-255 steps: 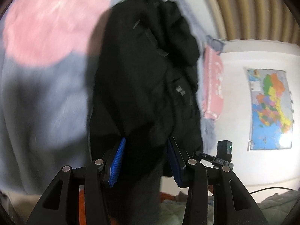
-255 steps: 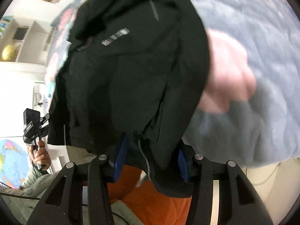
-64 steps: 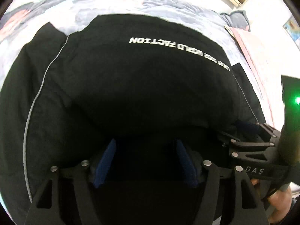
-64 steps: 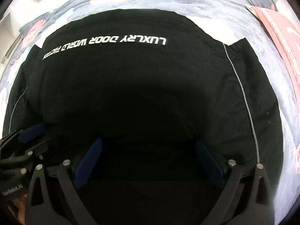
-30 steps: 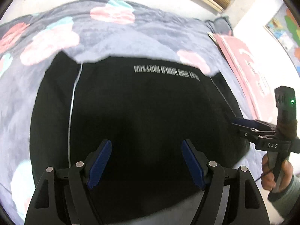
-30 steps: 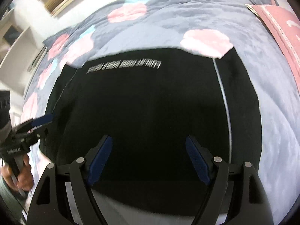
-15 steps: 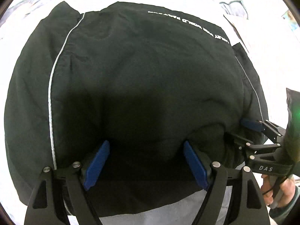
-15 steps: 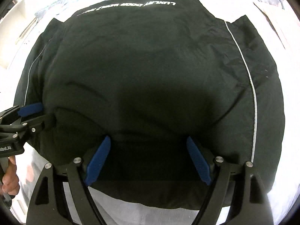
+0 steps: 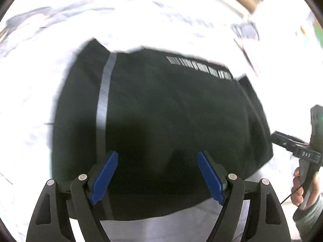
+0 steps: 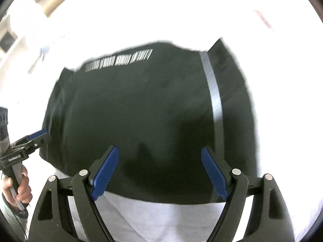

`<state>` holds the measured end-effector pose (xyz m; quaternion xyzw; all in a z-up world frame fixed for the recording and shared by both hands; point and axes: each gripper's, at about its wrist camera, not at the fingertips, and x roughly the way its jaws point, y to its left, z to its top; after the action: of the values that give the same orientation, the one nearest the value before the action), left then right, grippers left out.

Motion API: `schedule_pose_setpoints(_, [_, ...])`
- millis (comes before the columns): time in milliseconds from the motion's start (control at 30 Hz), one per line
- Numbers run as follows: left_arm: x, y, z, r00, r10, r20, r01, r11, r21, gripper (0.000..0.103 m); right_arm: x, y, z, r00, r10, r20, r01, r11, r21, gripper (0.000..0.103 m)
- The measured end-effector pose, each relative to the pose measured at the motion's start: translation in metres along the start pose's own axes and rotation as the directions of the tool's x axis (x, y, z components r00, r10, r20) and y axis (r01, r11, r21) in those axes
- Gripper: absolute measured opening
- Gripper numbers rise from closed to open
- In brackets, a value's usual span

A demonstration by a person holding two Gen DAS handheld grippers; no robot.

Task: Fold large clothes

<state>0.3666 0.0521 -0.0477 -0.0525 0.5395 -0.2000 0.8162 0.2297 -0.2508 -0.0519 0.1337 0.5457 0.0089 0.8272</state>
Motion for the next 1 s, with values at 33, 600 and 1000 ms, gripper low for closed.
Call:
schedule_pose_setpoints(33, [-0.012, 0.012, 0.003, 1.000, -0.014, 0.028, 0.015, 1.000, -0.024, 0.082, -0.013, -0.009, 0.008, 0.999, -0.028, 0.038, 0.028, 1.000, 0.010, 0.086])
schedule_pose_setpoints(600, [0.040, 0.157, 0.034, 0.991, -0.112, -0.079, 0.077, 0.932, -0.355, 0.082, 0.062, -0.123, 0.047, 0.988, -0.036, -0.148, 0.064, 0.980, 0.186, 0.092])
schedule_pose_setpoints(1000, [0.095, 0.166, 0.020, 0.931, -0.349, -0.107, 0.262, 0.843, -0.470, 0.083, 0.114, -0.160, 0.056, 0.943, 0.250, -0.219, -0.178, 0.937, 0.302, 0.093])
